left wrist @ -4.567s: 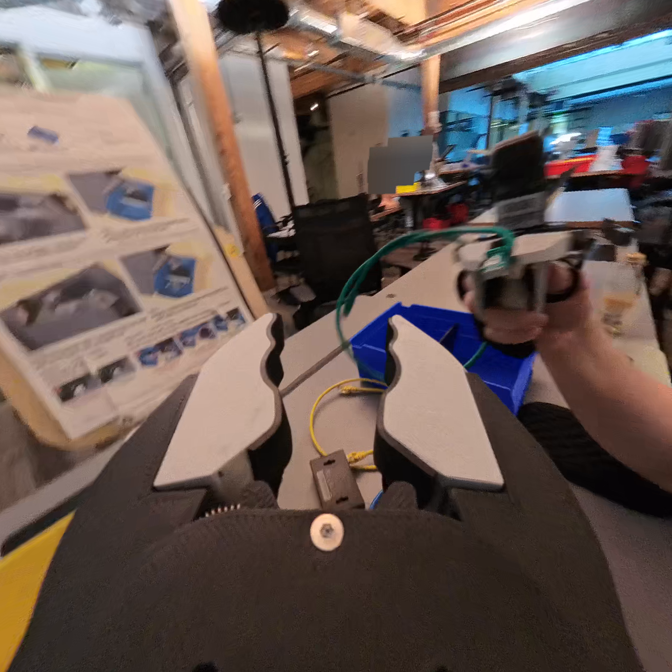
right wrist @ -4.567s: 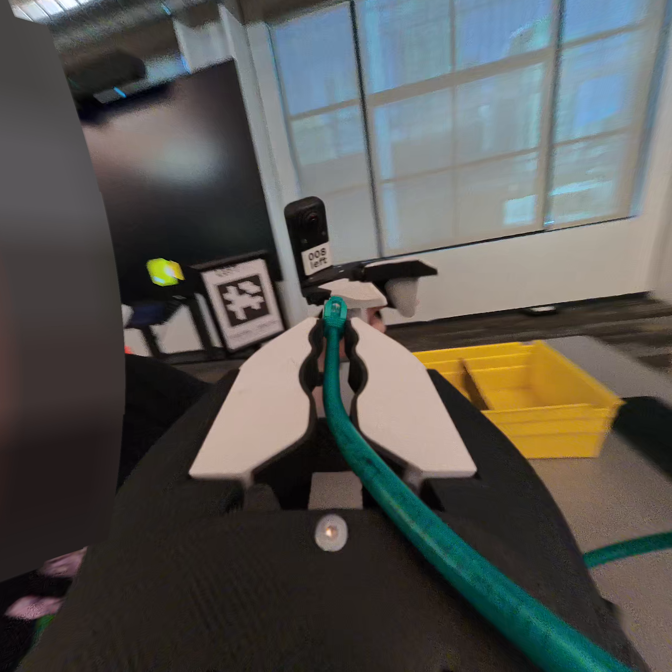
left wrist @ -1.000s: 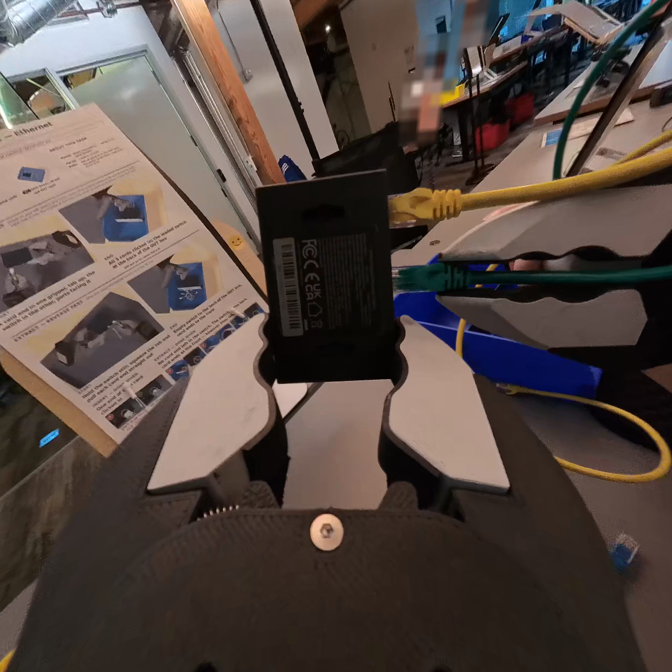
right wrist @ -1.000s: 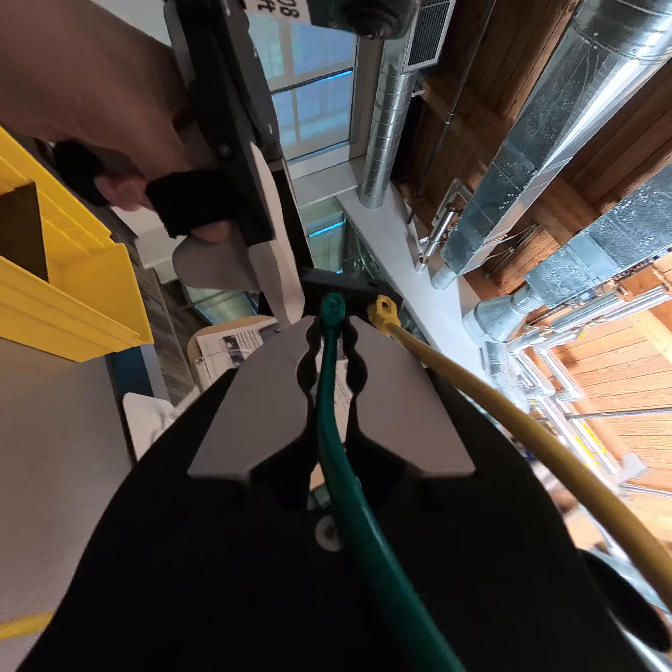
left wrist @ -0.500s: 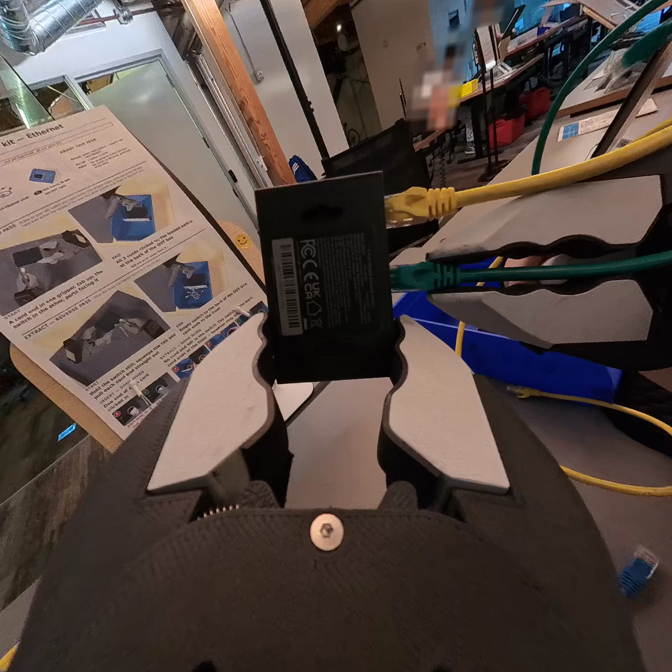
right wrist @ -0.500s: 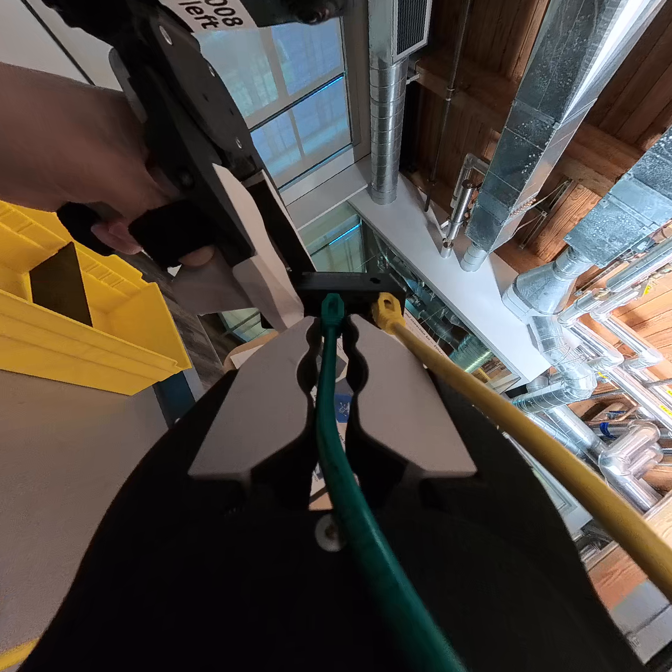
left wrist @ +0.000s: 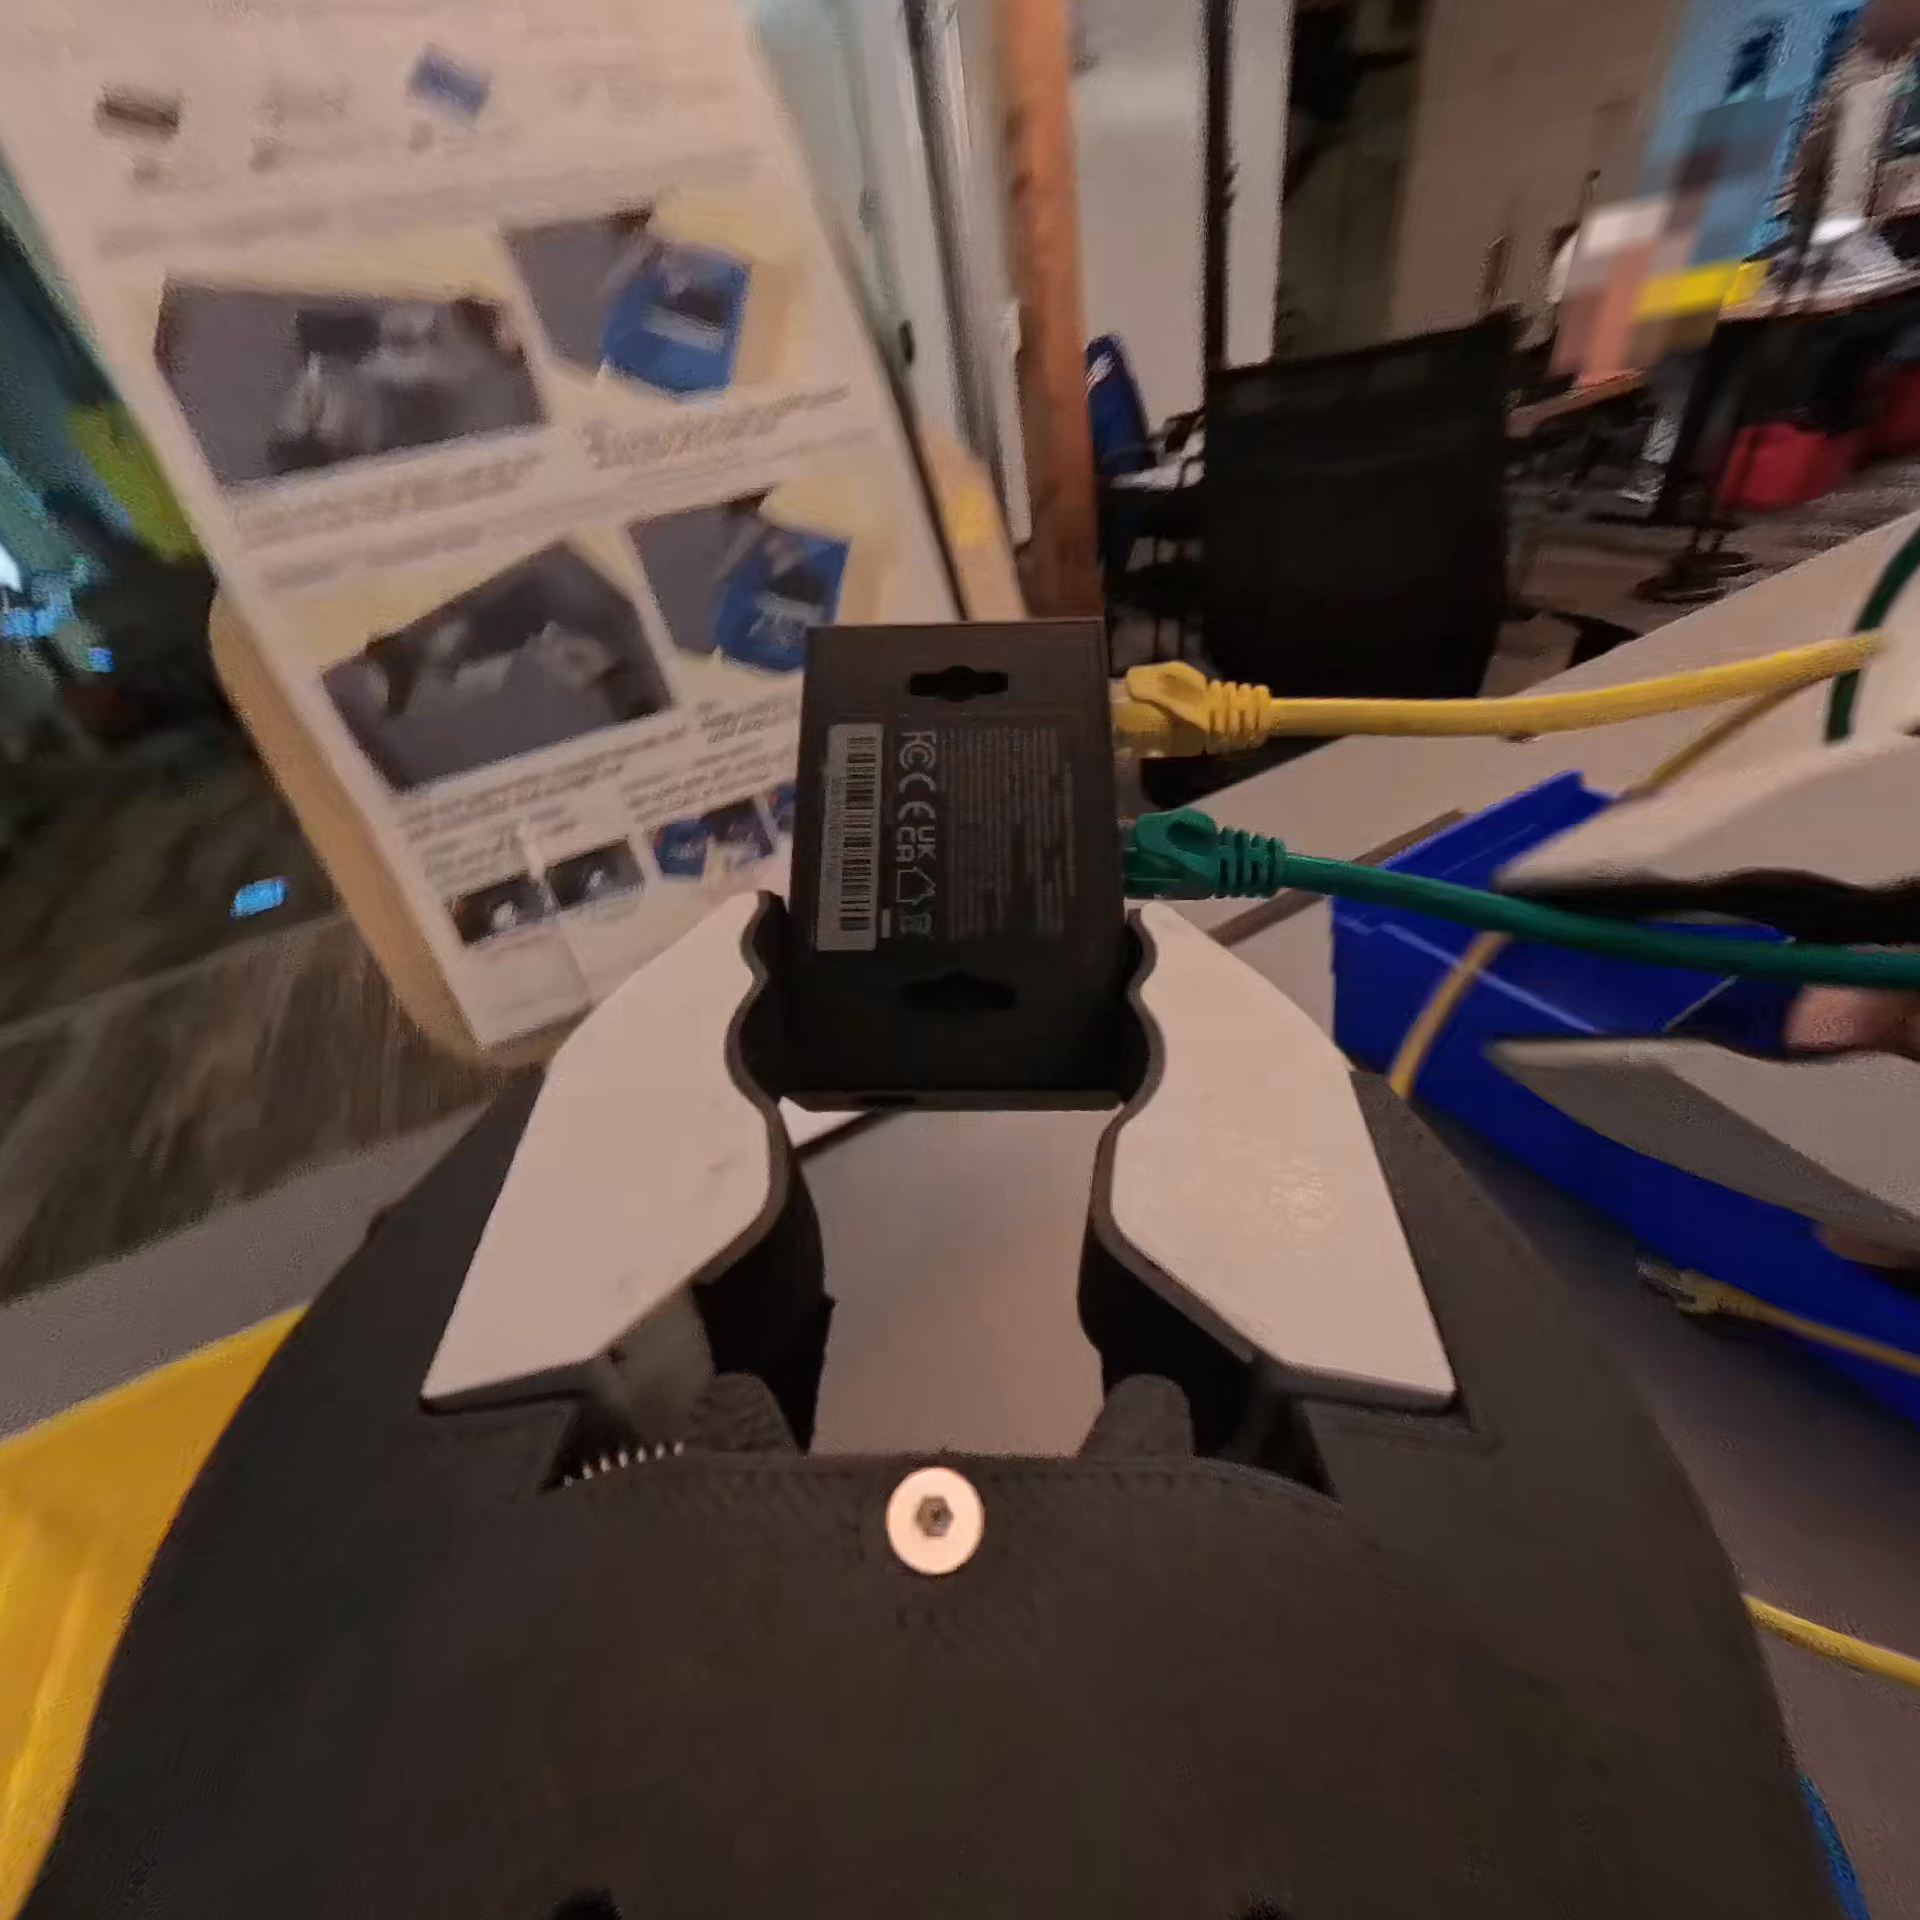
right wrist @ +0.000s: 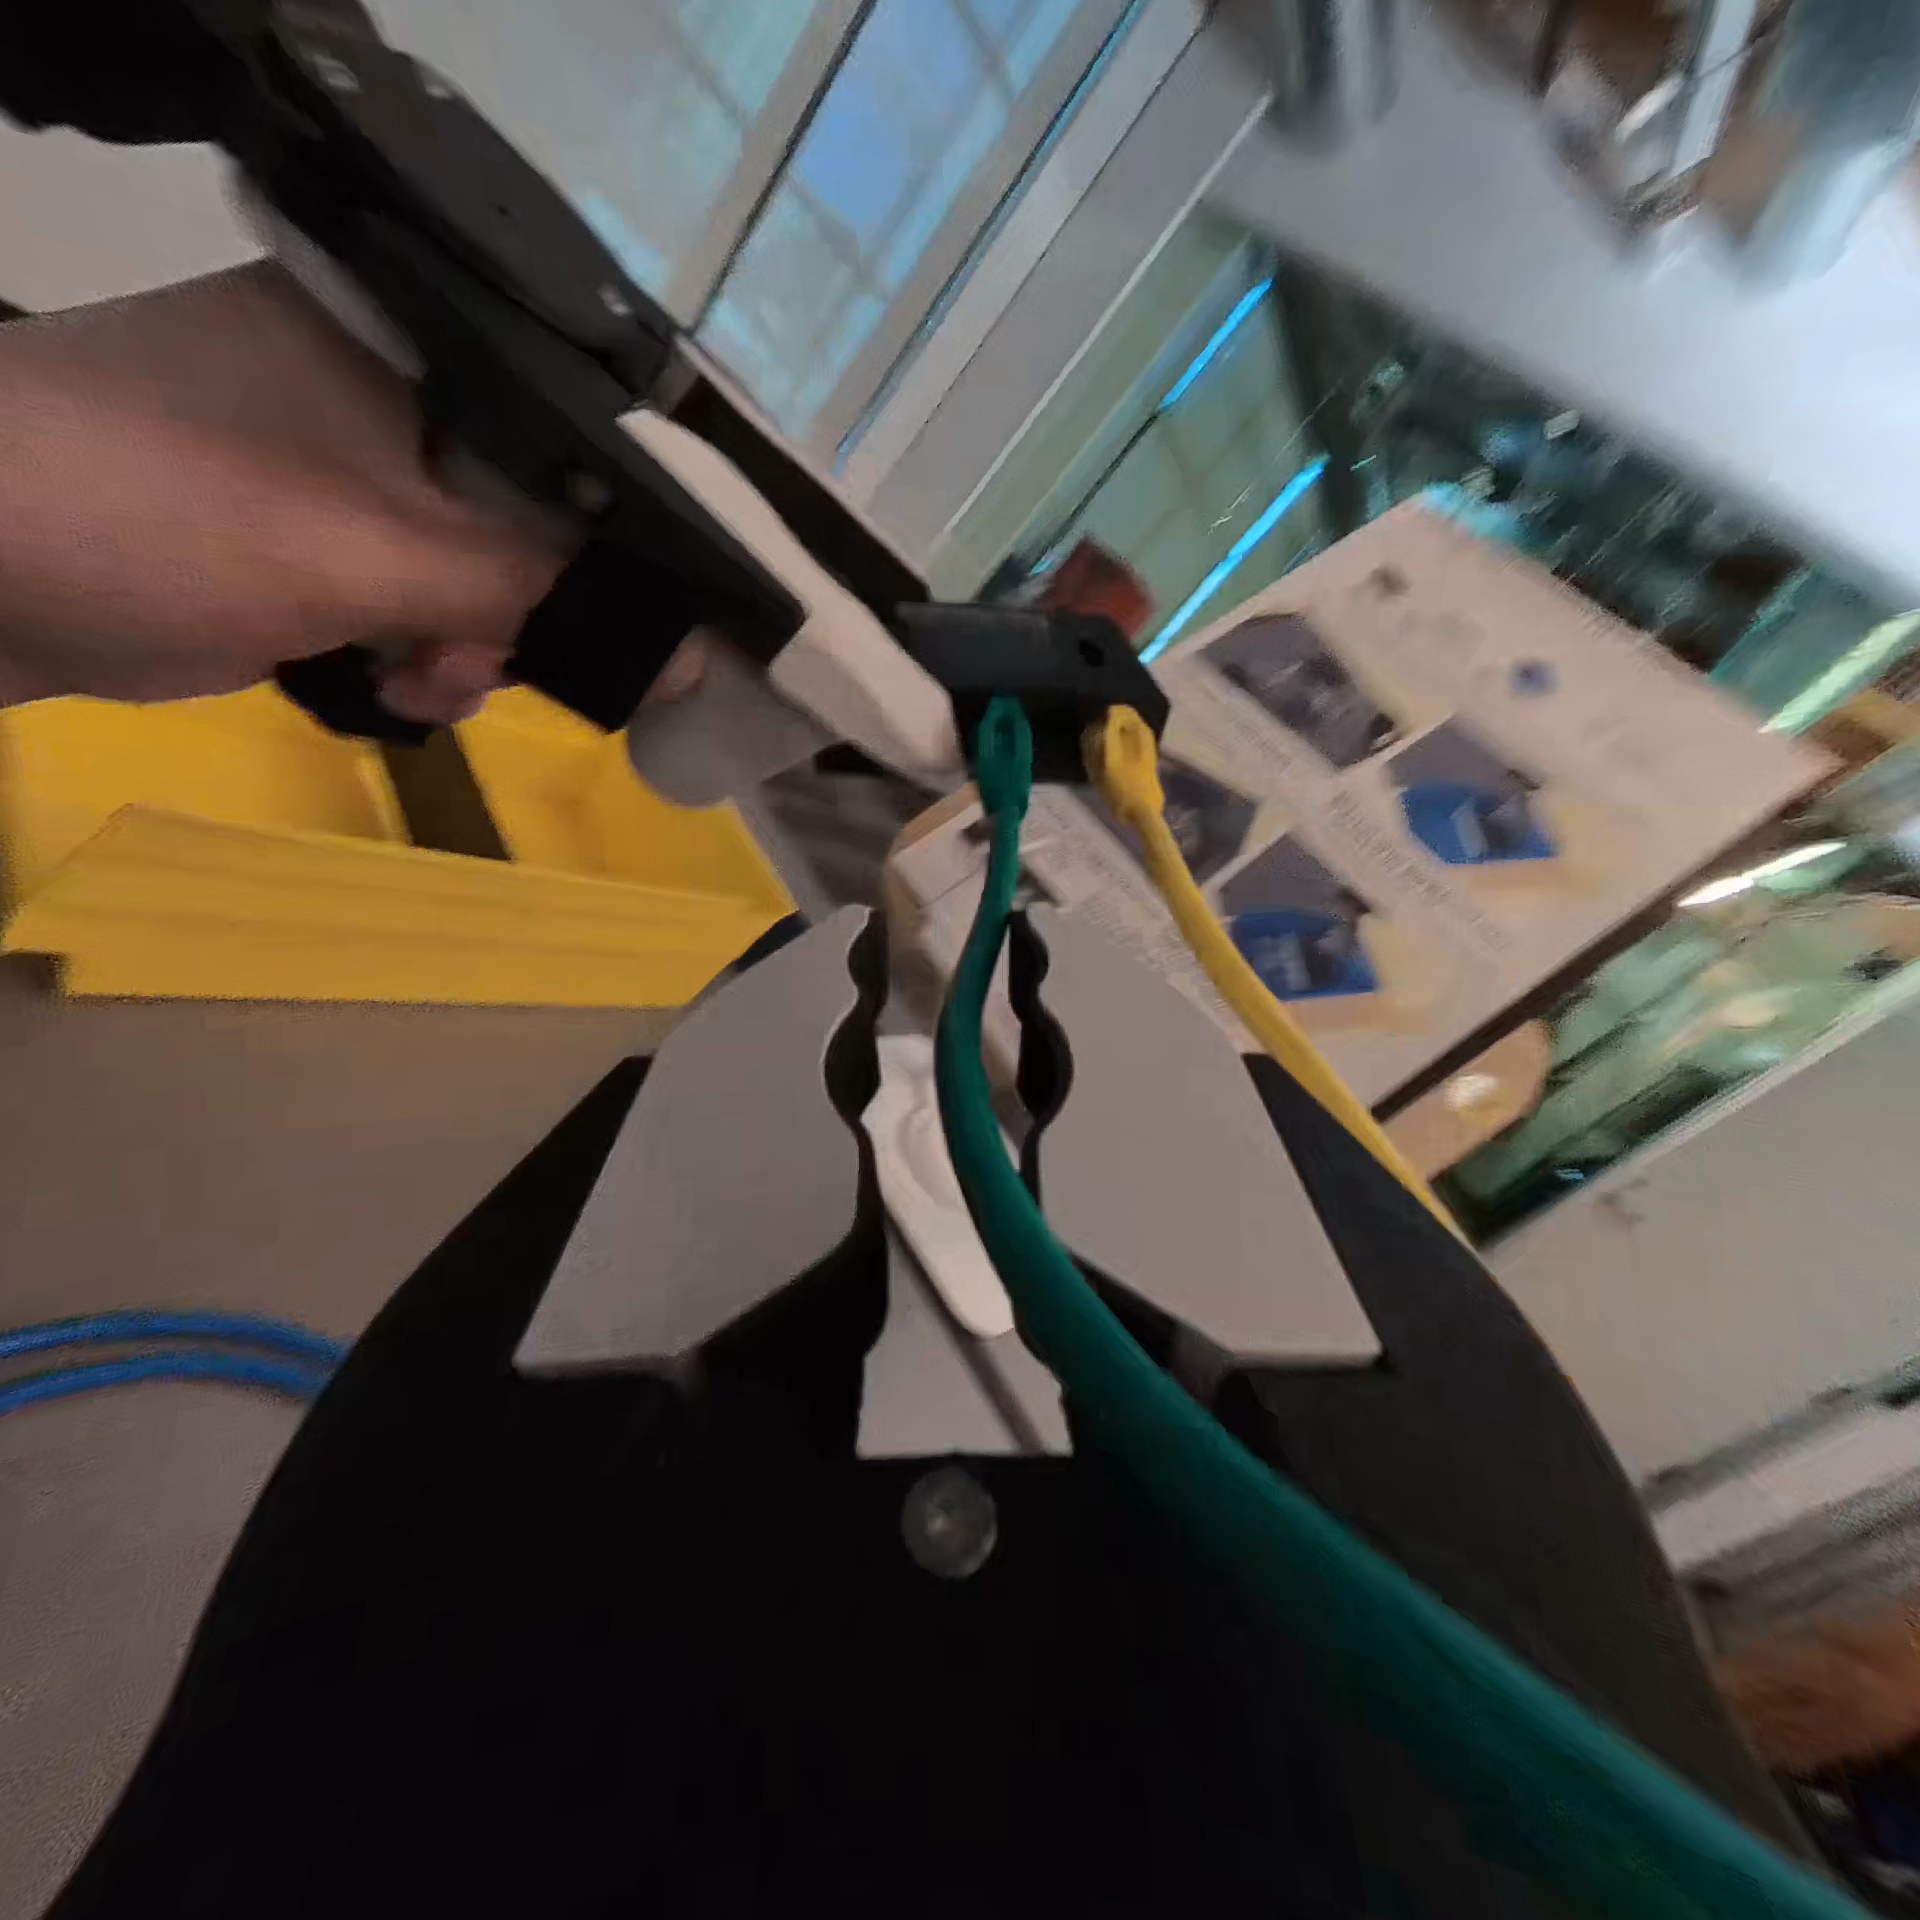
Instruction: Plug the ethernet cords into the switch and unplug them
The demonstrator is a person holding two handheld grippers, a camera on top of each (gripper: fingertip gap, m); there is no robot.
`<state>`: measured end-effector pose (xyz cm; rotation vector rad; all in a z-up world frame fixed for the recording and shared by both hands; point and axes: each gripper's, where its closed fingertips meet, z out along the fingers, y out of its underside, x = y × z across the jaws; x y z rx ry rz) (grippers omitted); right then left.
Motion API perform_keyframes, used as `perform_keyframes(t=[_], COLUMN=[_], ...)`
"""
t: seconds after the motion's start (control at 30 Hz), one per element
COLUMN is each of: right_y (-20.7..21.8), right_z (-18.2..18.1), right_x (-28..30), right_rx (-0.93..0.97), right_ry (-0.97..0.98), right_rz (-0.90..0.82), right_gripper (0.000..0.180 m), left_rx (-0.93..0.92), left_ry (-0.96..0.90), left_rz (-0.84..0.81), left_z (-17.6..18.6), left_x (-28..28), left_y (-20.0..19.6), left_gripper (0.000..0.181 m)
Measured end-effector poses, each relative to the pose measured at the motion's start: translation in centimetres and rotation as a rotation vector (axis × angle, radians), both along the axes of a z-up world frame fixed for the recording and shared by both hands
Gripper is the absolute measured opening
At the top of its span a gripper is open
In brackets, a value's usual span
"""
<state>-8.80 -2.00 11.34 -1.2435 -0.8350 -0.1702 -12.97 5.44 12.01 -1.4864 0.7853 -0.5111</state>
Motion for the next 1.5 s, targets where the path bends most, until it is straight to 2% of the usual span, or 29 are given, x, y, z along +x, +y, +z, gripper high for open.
perform_keyframes(t=[0.13, 0.2, 0.3, 0.4, 0.43, 0.53, 0.67, 0.77, 0.87, 1.03, 1.17, 1.23, 1.37, 1.5], right_y=[-0.1, -0.3, -2.0, -5.2, -6.0, -6.4, -8.0, -7.8, -7.3, -4.5, -1.8, 0.1, 4.4, 5.4], right_z=[-5.1, -7.2, -11.7, -16.3, -17.3, -19.4, -19.2, -19.5, -19.6, -19.5, -17.1, -14.0, -8.3, -6.7], right_x=[-0.6, 0.1, 1.3, 2.6, 2.7, 3.4, 3.5, 5.2, 6.1, 5.8, 2.3, 1.0, 2.5, 2.7], right_rx=[-0.419, -0.587, -0.929, -1.447, -1.537, -1.536, -1.561, -1.502, -1.498, -1.449, -1.386, -1.230, -0.846, -0.776], right_ry=[-0.072, -0.084, -0.094, -0.044, -0.059, -0.209, -0.274, -0.354, -0.336, -0.210, 0.045, 0.192, 0.491, 0.678], right_rz=[0.125, 0.135, 0.178, 0.157, 0.161, 0.146, 0.195, 0.113, 0.076, 0.042, 0.165, 0.226, 0.165, 0.212], right_gripper=[0.030, 0.032, 0.013, 0.012, 0.009, 0.007, 0.010, 0.016, 0.016, 0.016, 0.016, 0.021, 0.046, 0.052], left_rx=[-0.177, -0.248, -0.338, -0.407, -0.426, -0.447, -0.528, -0.583, -0.602, -0.475, -0.270, -0.134, 0.151, 0.357], left_ry=[0.121, 0.185, 0.263, 0.325, 0.348, 0.443, 0.521, 0.542, 0.508, 0.354, 0.323, 0.296, 0.250, 0.203], left_rz=[0.101, 0.148, 0.185, 0.179, 0.176, 0.198, 0.192, 0.174, 0.149, 0.073, 0.053, 0.036, 0.057, 0.038], left_z=[-4.7, -7.3, -11.4, -15.4, -16.6, -19.9, -23.7, -25.2, -25.6, -23.4, -20.2, -17.9, -13.2, -9.9], left_x=[-1.6, -1.7, -1.0, 0.3, 0.7, 1.0, 1.0, 0.8, 0.9, 2.1, 2.8, 3.3, 3.2, 3.1], left_y=[3.1, 4.3, 5.8, 6.7, 6.8, 7.4, 7.6, 7.4, 7.3, 7.4, 7.1, 6.2, 3.1, -0.6], left_gripper=[0.060, 0.060, 0.060, 0.060, 0.060, 0.060, 0.060, 0.060, 0.060, 0.060, 0.060, 0.060, 0.060, 0.060])
